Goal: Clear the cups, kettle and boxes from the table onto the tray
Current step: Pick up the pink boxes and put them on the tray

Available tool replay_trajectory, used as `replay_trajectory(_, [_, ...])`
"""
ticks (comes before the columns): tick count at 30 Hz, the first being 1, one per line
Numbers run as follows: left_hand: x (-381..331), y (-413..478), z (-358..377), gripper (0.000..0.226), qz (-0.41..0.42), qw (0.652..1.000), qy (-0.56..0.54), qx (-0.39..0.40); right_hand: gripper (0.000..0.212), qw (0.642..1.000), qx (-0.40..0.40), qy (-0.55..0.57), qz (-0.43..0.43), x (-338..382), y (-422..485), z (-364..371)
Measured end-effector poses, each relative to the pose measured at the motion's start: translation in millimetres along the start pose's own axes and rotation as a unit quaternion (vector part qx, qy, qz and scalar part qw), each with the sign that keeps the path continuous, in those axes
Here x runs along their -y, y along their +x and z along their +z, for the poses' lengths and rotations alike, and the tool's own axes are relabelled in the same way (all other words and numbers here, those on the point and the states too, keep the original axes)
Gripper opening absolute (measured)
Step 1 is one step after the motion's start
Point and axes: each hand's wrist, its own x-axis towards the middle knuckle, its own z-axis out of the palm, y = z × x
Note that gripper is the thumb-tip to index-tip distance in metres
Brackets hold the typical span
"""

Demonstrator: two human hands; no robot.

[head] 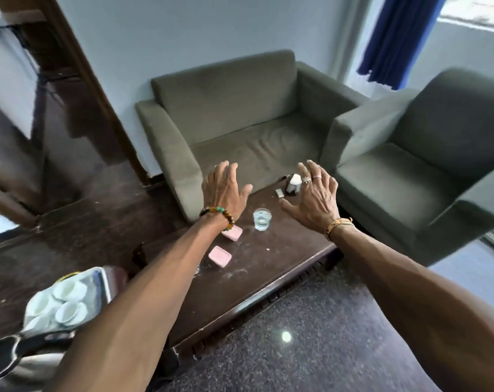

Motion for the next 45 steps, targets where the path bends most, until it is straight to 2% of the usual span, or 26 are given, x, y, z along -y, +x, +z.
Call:
replay_trajectory(6, [-90, 4, 32, 0.065, 0.047, 0.999, -0.021, 0.013, 0.104, 0.998, -0.011, -0.018, 0.062, -87, -18, -22])
replay_trajectory(12, [-151, 14, 57, 0.064, 0.093, 0.995, -0.031, 0.036, 0.102, 0.991, -0.048, -0.005, 0.127, -138, -22, -40])
replay_trajectory(19, [-193, 25, 116, 0.061, 0.152, 0.984, -0.051, 0.075, 0.104, 0.984, -0.007, -0.017, 0.178, -188, -39, -19])
replay_trajectory(25, [-209, 65, 143, 0.063, 0.17, 0.979, -0.064, 0.092, 0.105, 0.98, 0.007, -0.023, 0.198, -204, -2, -12])
replay_trajectory(36, [-196, 154, 137, 0.06, 0.146, 0.981, -0.083, 0.093, 0.103, 0.984, -0.006, -0.019, 0.176, -193, 94, -14])
replay_trajectory(45, [-157, 189, 166, 0.058, 0.073, 0.989, -0.061, 0.113, 0.1, 0.99, 0.05, 0.012, 0.13, -195, 153, 48])
